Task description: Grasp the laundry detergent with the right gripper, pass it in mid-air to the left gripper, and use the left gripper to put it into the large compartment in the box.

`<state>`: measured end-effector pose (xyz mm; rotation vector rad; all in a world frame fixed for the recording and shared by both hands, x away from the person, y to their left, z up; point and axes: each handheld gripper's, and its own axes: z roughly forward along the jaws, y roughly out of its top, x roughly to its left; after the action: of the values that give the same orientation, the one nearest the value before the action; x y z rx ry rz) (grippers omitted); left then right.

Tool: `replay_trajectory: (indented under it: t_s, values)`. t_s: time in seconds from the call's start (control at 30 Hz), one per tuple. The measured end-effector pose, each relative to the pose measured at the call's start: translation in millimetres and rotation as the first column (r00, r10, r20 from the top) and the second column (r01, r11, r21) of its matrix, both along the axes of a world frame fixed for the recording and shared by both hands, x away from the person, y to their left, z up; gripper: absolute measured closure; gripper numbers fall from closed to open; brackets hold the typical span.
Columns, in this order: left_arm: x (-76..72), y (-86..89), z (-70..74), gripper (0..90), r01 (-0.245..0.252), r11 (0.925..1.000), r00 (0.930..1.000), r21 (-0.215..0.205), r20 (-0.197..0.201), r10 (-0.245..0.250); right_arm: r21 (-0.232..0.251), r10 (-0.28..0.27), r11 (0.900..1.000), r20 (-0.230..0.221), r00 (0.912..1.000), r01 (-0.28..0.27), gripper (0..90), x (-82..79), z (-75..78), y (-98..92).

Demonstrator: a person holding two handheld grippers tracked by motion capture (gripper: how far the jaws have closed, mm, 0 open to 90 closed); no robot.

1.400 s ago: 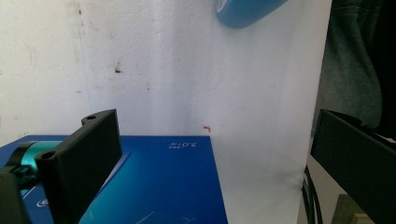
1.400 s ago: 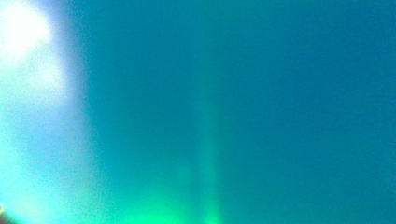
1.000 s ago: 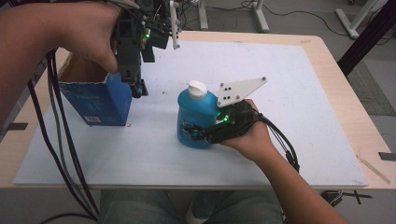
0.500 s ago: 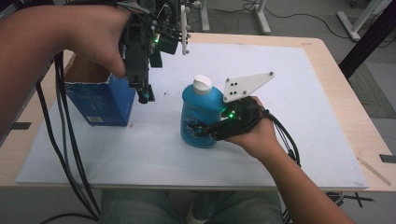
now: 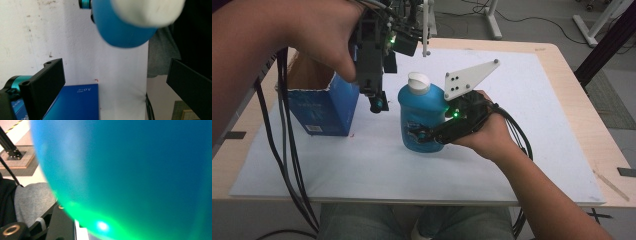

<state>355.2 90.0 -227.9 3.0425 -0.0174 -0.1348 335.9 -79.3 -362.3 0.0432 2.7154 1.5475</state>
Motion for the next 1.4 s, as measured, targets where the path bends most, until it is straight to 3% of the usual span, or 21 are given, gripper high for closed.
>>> replay_trajectory:
  t_s: [0.73,1.07,1.4]
  values:
    - [-7.9,-29.0,3.7,1.8,0.003,0.9997,1.0,0.023,0.005,-0.003,0.002,0.052,0.999,-0.025,0.9983,-0.052,46.2,6.8,16.6,16.5]
    - [-9.7,-31.5,3.3,1.8,-0.037,0.9988,0.9992,0.034,0.015,0.036,0.017,0.066,0.998,-0.033,0.9973,-0.065,46.2,7.6,21.6,20.6]
    - [-10.9,-34.2,2.5,10.2,-0.04,0.9982,0.9991,0.045,0.014,0.04,0.021,0.068,0.997,-0.038,0.9969,-0.068,46.2,5.6,22.9,20.4]
